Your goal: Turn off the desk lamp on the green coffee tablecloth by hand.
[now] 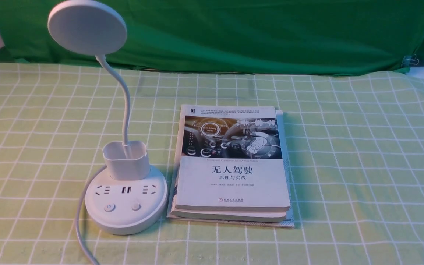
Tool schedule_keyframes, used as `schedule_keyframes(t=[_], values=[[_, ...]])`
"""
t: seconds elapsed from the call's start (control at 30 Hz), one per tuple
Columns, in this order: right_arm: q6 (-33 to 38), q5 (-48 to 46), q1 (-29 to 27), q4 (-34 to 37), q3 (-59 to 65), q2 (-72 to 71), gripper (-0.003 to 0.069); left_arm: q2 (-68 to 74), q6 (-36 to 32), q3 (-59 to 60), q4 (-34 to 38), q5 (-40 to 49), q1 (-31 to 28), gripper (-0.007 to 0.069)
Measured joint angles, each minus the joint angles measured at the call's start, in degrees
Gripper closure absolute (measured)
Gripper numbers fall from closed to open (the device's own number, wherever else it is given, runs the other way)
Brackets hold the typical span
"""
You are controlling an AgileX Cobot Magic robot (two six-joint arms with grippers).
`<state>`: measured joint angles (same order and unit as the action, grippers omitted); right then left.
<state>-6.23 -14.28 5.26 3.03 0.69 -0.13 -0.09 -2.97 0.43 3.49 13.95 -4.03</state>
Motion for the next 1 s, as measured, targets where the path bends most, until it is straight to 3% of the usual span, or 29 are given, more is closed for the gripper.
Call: schedule_keyframes(t=[1.0], values=[[0.0, 0.0, 0.0, 0.0, 0.0, 0.0, 0.0421, 0.0, 0.0, 0.0, -1.2, 0.0, 0.0, 0.0619]])
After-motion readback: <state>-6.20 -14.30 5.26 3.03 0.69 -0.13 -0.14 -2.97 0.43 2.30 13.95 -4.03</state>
